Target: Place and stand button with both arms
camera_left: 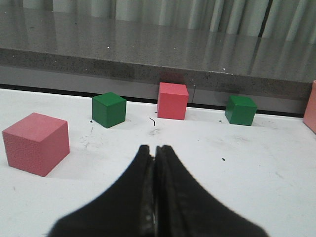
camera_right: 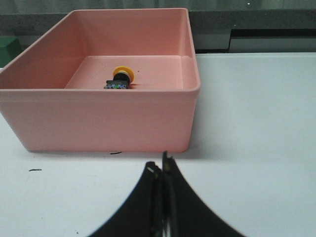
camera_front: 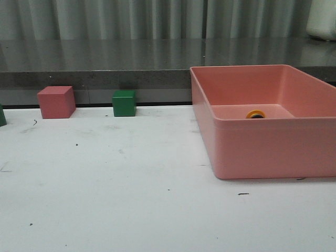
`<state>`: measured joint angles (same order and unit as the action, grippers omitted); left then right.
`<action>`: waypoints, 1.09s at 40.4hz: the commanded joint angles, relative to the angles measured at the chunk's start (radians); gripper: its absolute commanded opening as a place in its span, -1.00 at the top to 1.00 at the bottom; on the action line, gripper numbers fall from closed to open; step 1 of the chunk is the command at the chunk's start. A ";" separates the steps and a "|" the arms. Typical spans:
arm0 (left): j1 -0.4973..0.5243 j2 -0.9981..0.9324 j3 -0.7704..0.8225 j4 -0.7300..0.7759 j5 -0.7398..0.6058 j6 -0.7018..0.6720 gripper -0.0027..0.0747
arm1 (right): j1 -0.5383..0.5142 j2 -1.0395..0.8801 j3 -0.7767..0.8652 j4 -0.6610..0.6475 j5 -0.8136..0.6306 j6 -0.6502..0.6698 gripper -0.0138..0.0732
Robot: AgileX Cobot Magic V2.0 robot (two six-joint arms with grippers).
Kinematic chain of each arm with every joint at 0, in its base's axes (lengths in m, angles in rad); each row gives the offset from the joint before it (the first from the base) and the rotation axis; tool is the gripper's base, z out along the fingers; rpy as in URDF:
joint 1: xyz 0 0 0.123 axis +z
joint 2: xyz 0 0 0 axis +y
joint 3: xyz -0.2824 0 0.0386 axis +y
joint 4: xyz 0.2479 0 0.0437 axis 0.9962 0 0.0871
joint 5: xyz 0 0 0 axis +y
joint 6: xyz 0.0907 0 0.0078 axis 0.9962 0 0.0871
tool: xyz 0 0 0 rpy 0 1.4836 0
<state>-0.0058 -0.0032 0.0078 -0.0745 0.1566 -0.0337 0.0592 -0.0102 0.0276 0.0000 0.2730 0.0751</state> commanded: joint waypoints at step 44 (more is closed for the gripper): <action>0.001 -0.021 0.016 0.082 -0.088 -0.008 0.98 | -0.005 -0.018 -0.004 0.000 -0.139 -0.005 0.82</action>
<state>-0.0058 -0.0032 0.0078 0.0000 0.1566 -0.0337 0.0592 -0.0102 0.0276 0.0000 0.2268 0.0751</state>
